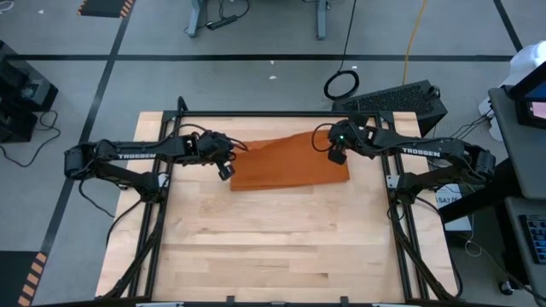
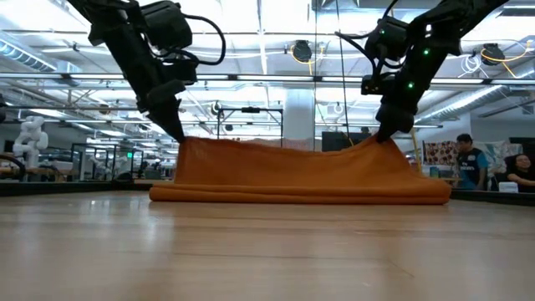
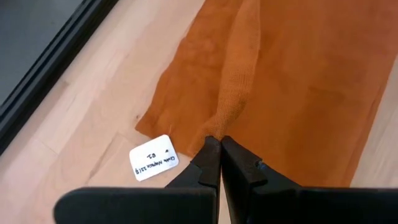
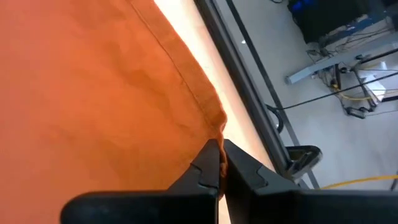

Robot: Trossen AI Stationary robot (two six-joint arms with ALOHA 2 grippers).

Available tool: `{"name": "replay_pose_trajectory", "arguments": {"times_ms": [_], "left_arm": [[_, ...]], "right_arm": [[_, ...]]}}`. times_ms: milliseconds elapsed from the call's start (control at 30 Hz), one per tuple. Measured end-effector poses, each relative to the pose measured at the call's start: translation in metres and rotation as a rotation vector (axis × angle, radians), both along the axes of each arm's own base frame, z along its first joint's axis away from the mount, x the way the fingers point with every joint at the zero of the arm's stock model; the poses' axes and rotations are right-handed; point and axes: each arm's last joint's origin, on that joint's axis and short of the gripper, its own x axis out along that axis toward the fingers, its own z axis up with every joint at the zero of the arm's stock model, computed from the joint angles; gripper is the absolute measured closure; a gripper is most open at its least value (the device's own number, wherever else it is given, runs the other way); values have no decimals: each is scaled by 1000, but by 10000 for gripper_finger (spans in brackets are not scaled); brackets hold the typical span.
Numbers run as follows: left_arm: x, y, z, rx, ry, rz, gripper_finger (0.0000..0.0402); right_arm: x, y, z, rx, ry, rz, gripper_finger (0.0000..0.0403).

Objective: Roll towel
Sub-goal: Roll the brown towel

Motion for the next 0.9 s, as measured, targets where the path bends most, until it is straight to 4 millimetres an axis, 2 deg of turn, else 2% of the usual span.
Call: {"name": "replay_pose_trajectory", "arguments": {"times_ms": [367,567,667,900], "left_arm": [[0,0,0,5,-1,-5,391],[1,3,1,98,16,29,385],[5,5,-1,120,16,15,361],[12,8,-12,145,56,38,273]], "right_arm": [[1,0,0,-3,-8,0,399],[1,-2,1,-9,-31,-14,355],[-1,-6,1,-7,-40,-40,327],[-4,-12,1,-6,-45,-74,276]]}}
